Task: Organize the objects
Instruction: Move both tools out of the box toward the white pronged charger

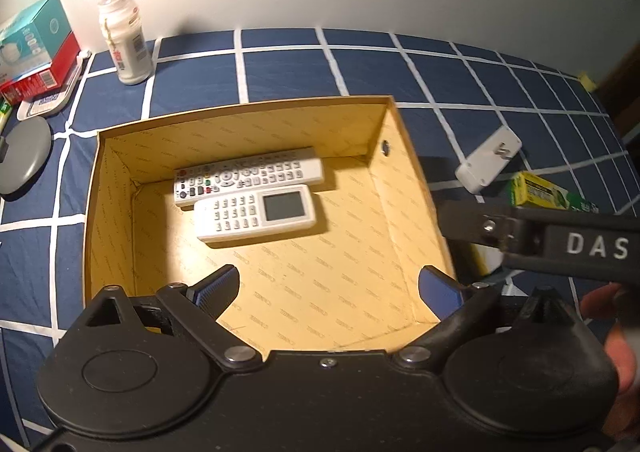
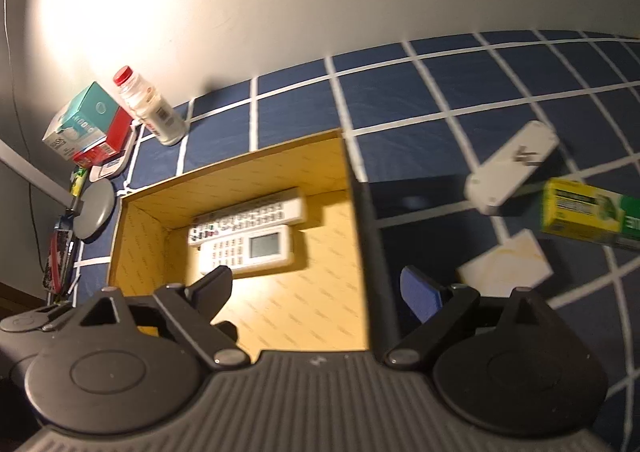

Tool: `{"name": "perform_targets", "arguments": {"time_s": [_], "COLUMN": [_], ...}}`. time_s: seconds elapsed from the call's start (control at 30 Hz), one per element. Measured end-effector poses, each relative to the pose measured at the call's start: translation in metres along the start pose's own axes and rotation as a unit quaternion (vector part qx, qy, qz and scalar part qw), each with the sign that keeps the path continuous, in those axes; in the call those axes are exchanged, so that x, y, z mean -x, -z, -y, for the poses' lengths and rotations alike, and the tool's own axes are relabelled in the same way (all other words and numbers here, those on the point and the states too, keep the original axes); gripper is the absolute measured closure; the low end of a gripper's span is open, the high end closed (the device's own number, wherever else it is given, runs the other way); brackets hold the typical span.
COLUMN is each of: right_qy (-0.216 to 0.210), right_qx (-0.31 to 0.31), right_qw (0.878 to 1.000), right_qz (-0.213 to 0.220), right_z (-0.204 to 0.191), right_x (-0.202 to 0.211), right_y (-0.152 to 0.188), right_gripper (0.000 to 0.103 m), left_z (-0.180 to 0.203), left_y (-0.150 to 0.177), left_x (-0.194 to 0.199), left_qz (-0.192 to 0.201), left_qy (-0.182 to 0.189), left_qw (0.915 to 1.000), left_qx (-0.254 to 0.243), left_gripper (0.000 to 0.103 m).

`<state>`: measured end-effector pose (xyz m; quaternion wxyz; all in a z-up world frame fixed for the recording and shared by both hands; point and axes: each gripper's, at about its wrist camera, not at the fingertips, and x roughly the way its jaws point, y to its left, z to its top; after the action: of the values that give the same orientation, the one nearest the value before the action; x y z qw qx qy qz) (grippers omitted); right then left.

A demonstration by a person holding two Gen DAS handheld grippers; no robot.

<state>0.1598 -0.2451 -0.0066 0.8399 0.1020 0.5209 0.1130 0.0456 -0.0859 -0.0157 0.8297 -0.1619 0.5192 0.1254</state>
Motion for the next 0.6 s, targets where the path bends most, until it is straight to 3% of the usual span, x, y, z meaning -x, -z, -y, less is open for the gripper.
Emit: {"name": "perform_targets", "arguments": {"time_s": [0.3, 0.6], "right_qy": [0.029, 0.047], "right_qx": [-0.007, 0.003], "right_qw": [0.999, 0.999], "right_qz": [0.015, 0.010], "right_z": [0.050, 0.126], "right_x": [0.037, 0.059], "right_y": [0.013, -0.001], "right_gripper": [0.005, 0.000], "left_z": [0.047, 0.107], "left_y": [0.005, -0.006], "left_x": [0.003, -0.008], "left_qz": [0.007, 0.008], "left_qy": [0.006, -0.005], "left_qw": [0.9997, 0.9997], "left_qx": [-0.024, -0.023], "left_gripper": [0.006, 0.001]}}
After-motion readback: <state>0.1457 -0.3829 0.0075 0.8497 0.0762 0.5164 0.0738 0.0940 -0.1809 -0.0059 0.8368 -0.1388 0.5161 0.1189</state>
